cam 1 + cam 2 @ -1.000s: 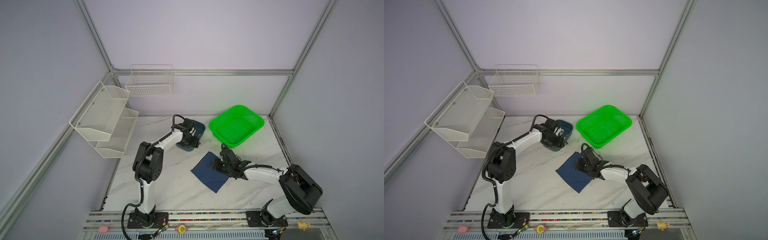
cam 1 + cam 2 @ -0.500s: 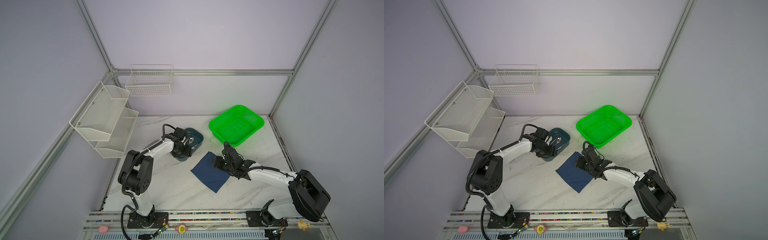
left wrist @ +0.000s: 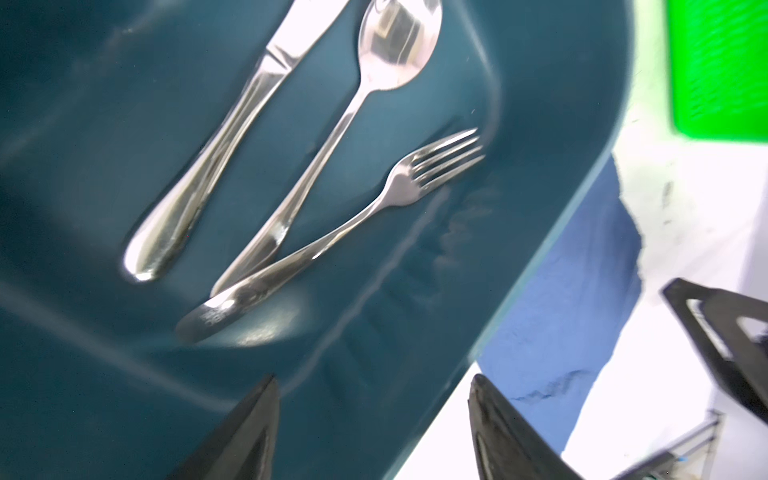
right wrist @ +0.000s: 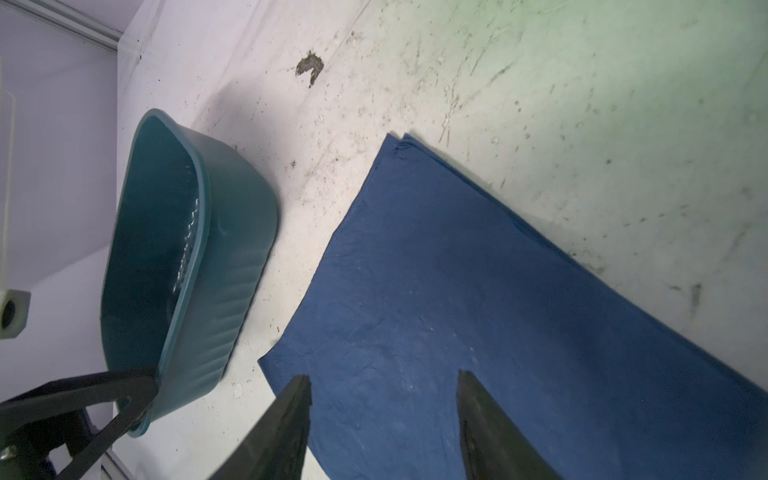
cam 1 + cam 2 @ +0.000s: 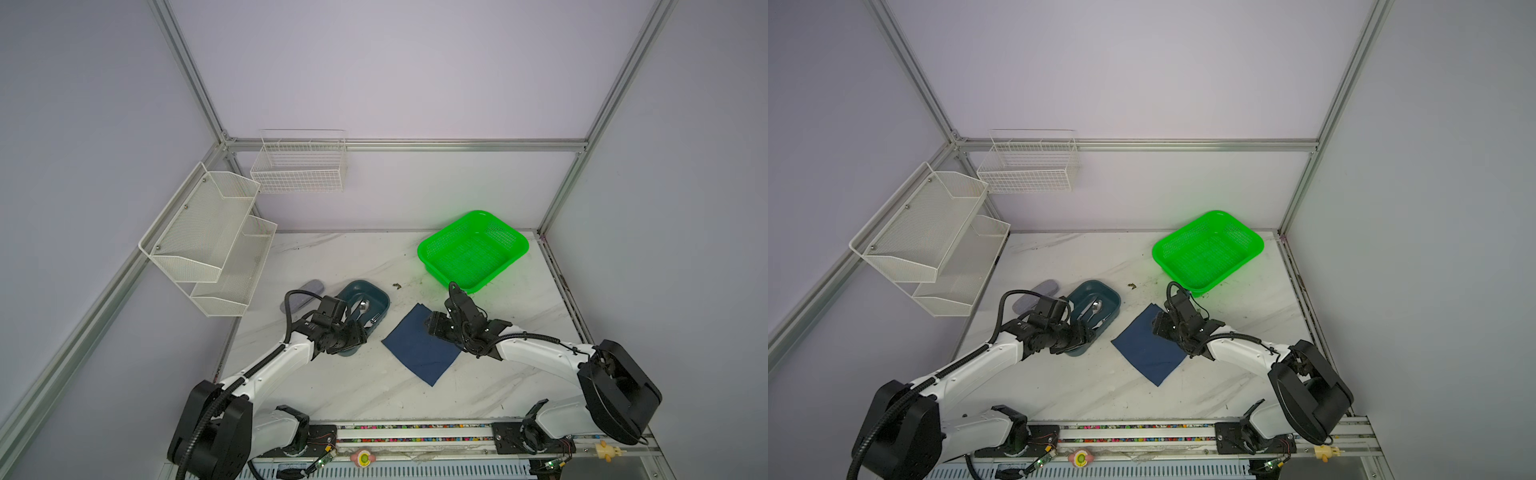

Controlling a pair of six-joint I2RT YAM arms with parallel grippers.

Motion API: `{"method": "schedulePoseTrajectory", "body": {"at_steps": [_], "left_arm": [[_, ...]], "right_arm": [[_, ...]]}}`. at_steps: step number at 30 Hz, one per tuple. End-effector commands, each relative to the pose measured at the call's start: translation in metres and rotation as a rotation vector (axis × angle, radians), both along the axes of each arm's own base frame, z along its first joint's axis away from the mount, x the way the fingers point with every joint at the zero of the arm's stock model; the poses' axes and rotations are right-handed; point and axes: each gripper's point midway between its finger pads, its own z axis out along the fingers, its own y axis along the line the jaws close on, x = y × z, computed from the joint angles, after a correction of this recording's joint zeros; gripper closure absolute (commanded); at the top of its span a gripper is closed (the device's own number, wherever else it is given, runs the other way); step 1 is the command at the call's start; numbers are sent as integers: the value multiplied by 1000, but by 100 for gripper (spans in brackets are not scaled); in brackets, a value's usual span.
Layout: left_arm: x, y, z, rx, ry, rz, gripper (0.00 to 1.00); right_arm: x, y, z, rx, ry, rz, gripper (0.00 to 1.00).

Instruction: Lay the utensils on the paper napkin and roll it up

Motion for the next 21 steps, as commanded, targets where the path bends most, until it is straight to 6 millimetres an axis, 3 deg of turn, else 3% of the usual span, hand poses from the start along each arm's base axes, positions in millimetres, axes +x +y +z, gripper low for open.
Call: {"method": "schedulePoseTrajectory", "body": {"at_steps": [1, 7, 15, 21], "left_arm": [[-15, -7, -8, -121, 26, 65, 29], [-28, -24, -5, -186, 44, 8, 29], [-19, -43, 30, -209, -44, -93, 30], [6, -18, 58, 40, -143, -126, 31]], "right_arm": [[4, 4, 5, -3, -2, 12, 42], [7, 6, 8, 2, -10, 17, 42], [14, 5, 18, 5, -42, -9, 42], [20, 18, 31, 50, -88, 27, 41]]}}
